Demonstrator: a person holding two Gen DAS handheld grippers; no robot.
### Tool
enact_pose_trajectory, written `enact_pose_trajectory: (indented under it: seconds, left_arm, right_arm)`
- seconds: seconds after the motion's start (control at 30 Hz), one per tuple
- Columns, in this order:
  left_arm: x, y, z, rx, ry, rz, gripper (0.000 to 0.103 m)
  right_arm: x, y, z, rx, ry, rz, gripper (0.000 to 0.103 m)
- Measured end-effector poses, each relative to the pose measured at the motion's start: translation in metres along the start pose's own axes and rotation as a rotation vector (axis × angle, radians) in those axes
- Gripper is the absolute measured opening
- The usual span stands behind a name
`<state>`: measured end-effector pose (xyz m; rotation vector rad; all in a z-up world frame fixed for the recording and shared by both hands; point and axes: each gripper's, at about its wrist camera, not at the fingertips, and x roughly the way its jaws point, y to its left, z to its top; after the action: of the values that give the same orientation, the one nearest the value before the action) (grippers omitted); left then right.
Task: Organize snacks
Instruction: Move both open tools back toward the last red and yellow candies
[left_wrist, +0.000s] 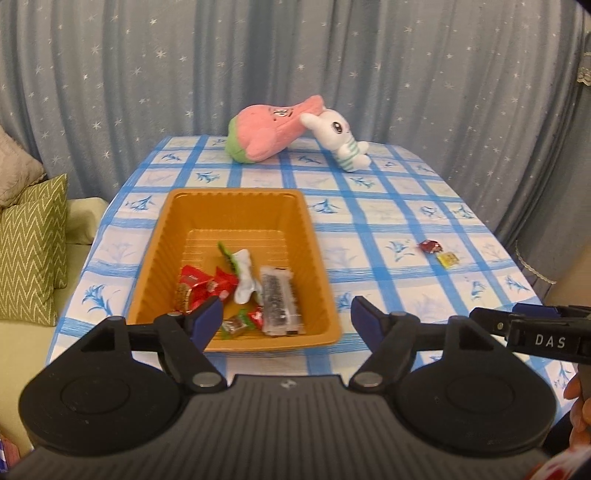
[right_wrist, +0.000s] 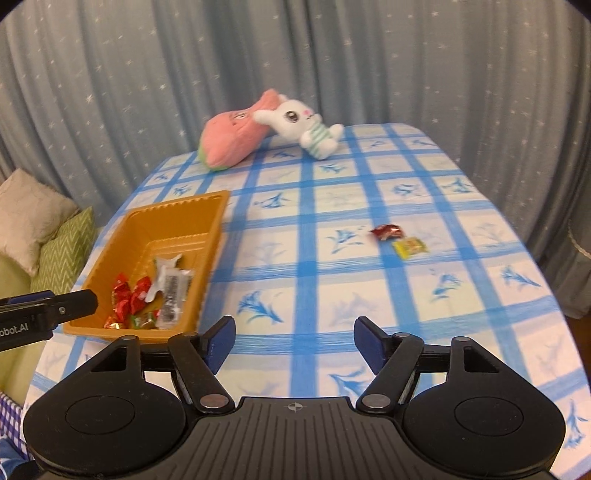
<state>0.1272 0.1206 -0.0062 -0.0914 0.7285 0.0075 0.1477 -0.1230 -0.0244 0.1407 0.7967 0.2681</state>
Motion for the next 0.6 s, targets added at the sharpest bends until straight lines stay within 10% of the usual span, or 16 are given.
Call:
enact_pose_trajectory:
  seconds: [0.6]
  left_arm:
    - [0.007,-0.066,0.002,0.081,0.021,-0.058,0.081]
  right_arm:
    - [-0.038,-0.071,-0.004,0.123,-0.043,-0.073,0.077]
